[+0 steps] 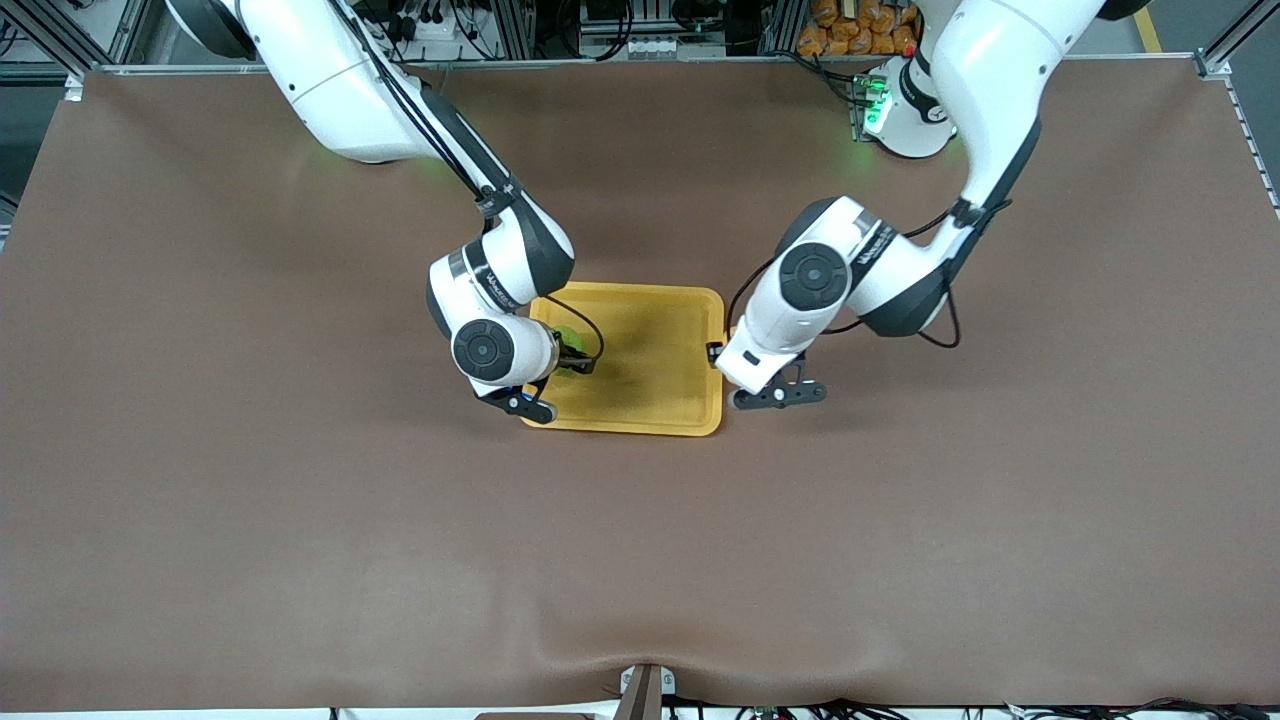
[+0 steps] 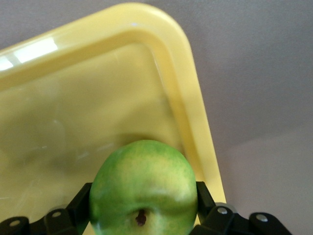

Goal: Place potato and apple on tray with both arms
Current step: 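Carry the apple and potato toward the yellow tray with both grippers, then release the apple on the tray and withdraw the right gripper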

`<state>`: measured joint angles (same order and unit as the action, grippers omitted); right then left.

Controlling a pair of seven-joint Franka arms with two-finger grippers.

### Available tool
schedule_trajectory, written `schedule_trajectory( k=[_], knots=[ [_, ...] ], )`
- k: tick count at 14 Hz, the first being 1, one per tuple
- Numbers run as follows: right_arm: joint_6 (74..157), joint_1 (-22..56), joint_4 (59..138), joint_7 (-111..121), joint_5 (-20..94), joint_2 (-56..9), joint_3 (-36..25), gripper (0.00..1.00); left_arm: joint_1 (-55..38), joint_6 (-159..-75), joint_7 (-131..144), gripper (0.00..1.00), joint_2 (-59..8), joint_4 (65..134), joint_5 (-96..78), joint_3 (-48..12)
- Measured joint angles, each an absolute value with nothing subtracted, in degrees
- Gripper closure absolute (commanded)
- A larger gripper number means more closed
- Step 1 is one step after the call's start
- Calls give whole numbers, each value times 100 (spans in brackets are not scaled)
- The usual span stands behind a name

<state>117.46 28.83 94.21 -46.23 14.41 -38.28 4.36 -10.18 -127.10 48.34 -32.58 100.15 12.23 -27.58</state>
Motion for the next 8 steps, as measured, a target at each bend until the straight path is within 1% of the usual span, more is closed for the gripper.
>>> schedule_trajectory(
  k=[1,4,8],
  knots=[
    [11749,2883,9428,-4623,1440,-3828,426,0,-1046,-12712,4867,88,-3363,9981,1254,-2758],
    [11766,2883,9426,-4623,1438,-3825,407,0,-1127,-12715,4869,88,-3526,9931,1256,-2760],
    [11703,2844,9358,-4623,1435,-3714,243,0,-1299,-12715,4872,88,-3549,9921,1256,-2763]
  ],
)
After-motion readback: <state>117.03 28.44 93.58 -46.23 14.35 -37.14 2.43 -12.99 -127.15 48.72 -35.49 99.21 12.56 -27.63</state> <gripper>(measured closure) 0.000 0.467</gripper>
